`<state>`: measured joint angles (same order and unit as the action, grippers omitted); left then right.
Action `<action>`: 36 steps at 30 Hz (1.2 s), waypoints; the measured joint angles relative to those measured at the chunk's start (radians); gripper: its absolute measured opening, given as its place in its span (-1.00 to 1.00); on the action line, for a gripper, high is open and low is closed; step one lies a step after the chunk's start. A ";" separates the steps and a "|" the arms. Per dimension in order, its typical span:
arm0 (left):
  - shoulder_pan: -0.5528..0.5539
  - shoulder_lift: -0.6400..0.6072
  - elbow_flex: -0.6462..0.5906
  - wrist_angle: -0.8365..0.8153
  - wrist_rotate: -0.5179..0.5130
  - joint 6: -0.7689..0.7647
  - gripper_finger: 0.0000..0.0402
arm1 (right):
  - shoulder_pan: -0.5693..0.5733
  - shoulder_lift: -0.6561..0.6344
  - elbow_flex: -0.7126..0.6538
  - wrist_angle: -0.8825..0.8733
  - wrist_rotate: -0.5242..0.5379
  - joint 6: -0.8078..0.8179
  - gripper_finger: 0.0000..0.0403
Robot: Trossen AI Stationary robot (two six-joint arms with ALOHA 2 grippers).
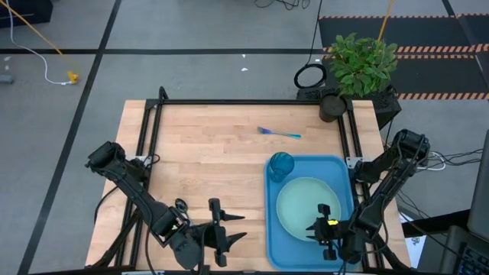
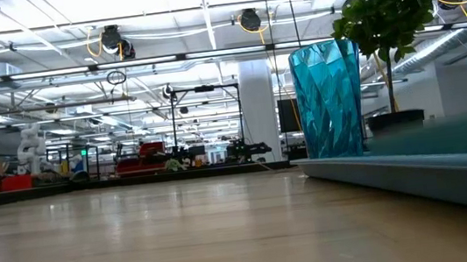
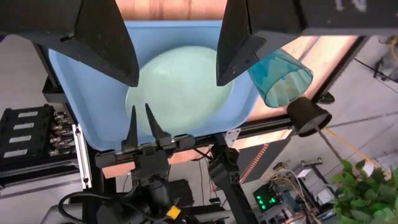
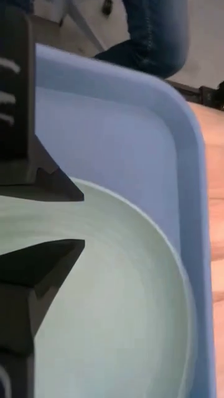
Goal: Pick and place plate/cup/fork/spoon on tray
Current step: Put the green plate on the blue serving tray to the left of the blue glass
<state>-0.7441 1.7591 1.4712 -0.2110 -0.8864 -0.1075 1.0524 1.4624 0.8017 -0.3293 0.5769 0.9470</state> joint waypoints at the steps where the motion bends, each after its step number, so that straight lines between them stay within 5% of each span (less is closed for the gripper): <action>1: 0.000 0.000 0.000 0.001 0.000 0.020 0.08 | -0.011 0.000 0.000 -0.002 -0.011 -0.006 -0.49; 10: 0.024 0.000 0.000 0.004 0.000 0.208 0.08 | -0.184 -0.004 0.000 -0.068 -0.254 -0.028 -0.49; 19: 0.088 0.000 0.000 0.003 -0.001 0.319 0.08 | -0.361 -0.004 0.000 -0.265 -0.373 -0.121 -0.66; 28: 0.118 0.000 0.000 0.006 -0.003 0.396 0.08 | -0.523 -0.006 -0.054 -0.208 -0.479 -0.272 -0.98; 36: 0.117 0.000 0.000 0.007 -0.011 0.466 0.08 | -0.612 -0.008 -0.103 -0.154 -0.550 -0.359 -0.97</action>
<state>-0.6266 1.7596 1.4712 -0.2042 -0.8972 0.3587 0.4407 1.4545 0.6991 -0.4835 0.0269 0.5882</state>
